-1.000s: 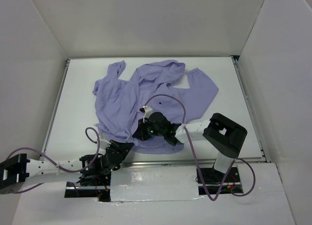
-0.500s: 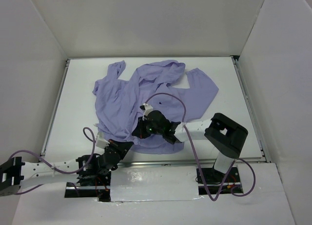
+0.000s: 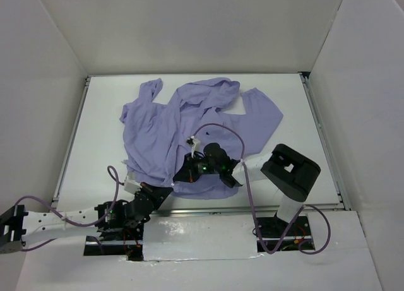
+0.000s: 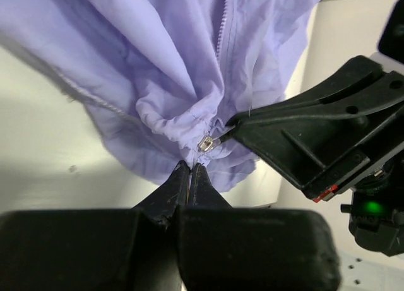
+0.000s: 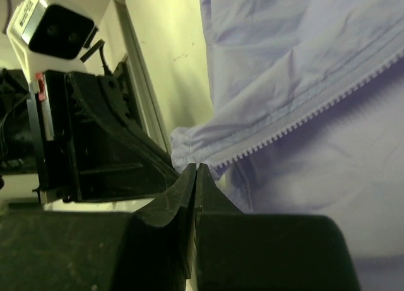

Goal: Zip up the jacket

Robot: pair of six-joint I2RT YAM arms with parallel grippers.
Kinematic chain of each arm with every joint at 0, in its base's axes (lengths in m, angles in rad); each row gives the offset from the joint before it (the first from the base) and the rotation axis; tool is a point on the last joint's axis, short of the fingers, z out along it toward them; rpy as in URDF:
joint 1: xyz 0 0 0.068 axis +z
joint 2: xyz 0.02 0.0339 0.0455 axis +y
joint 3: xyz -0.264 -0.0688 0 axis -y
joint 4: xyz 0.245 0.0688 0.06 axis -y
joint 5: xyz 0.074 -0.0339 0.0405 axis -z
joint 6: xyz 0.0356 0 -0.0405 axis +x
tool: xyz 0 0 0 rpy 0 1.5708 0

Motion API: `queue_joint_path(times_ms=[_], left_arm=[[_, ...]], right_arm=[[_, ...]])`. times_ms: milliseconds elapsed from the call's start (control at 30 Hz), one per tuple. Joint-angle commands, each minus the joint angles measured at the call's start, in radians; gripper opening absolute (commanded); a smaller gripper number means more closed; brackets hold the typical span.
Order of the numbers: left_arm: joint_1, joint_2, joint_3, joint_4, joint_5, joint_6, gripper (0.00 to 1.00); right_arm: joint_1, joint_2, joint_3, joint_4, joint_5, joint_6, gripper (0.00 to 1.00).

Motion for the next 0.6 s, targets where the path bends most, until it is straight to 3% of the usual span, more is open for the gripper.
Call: queue_joint_path(times_ms=[0, 100, 233, 500, 567], left_arm=[[-0.006, -0.021, -0.165, -0.098, -0.009, 0.028, 0.00], [-0.006, -0.030, -0.197, -0.027, -0.001, 0.045, 0.00], [-0.006, 0.002, -0.196, 0.007, 0.012, 0.045, 0.00], [-0.009, 0.126, -0.205, 0.122, 0.060, 0.032, 0.00], [-0.017, 0.142, -0.203, 0.143, 0.058, 0.031, 0.00]], right_arm=[[-0.015, 0.055, -0.059, 0.225, -0.091, 0.089, 0.00], [-0.033, 0.116, -0.086, 0.337, -0.060, 0.203, 0.00], [-0.035, 0.147, -0.137, 0.412, 0.124, 0.292, 0.00], [-0.078, 0.201, -0.148, 0.542, 0.247, 0.352, 0.00], [-0.084, 0.204, -0.136, 0.509, 0.276, 0.343, 0.00]])
